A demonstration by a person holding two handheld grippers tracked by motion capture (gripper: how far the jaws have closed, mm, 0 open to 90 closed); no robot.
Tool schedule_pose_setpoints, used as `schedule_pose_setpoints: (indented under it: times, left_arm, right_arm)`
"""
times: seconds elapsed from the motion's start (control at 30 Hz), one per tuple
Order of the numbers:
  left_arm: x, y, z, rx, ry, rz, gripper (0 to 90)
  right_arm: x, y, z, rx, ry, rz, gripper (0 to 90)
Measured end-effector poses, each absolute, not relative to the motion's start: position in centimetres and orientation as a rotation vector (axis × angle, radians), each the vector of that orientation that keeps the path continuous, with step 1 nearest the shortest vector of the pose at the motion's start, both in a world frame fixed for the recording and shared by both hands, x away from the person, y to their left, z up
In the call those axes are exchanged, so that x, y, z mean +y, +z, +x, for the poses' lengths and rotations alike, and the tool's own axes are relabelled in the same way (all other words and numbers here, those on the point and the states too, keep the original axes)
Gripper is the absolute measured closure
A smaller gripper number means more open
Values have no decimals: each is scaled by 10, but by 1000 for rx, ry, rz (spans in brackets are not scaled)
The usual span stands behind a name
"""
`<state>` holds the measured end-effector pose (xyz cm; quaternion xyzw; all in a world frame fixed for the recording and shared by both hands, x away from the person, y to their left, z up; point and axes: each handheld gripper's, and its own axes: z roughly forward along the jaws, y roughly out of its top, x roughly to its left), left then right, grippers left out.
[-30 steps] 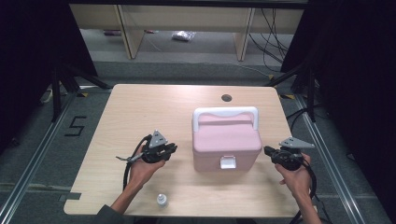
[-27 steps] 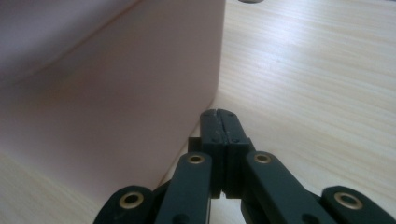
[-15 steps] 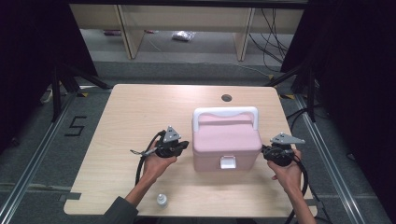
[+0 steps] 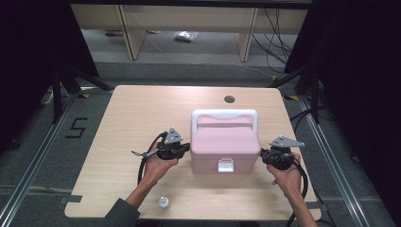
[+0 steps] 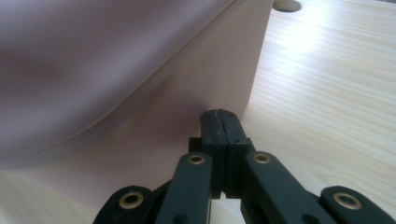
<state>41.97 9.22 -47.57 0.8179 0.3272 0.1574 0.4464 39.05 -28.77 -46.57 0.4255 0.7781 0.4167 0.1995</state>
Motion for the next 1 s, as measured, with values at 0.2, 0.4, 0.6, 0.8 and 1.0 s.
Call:
schedule_pose_setpoints:
  times: [0.2,0.4,0.6,0.8,1.0]
  left_arm:
    - [107,-475,416,821,396,2034,898]
    - [115,-476,414,822,406,2026,898]
    - [120,-476,413,833,404,2023,898]
    - [121,-476,412,822,396,2035,898]
    - [119,-477,412,848,392,2005,892]
  right_arm:
    - [-275,-466,389,2199,1182,1165,900]
    - [-265,-465,387,2225,1170,1149,900]
    - [-262,-465,385,2240,1178,1134,900]
    - [-261,-466,385,2236,1180,1133,899]
    - [-263,-466,385,2228,1164,1135,839]
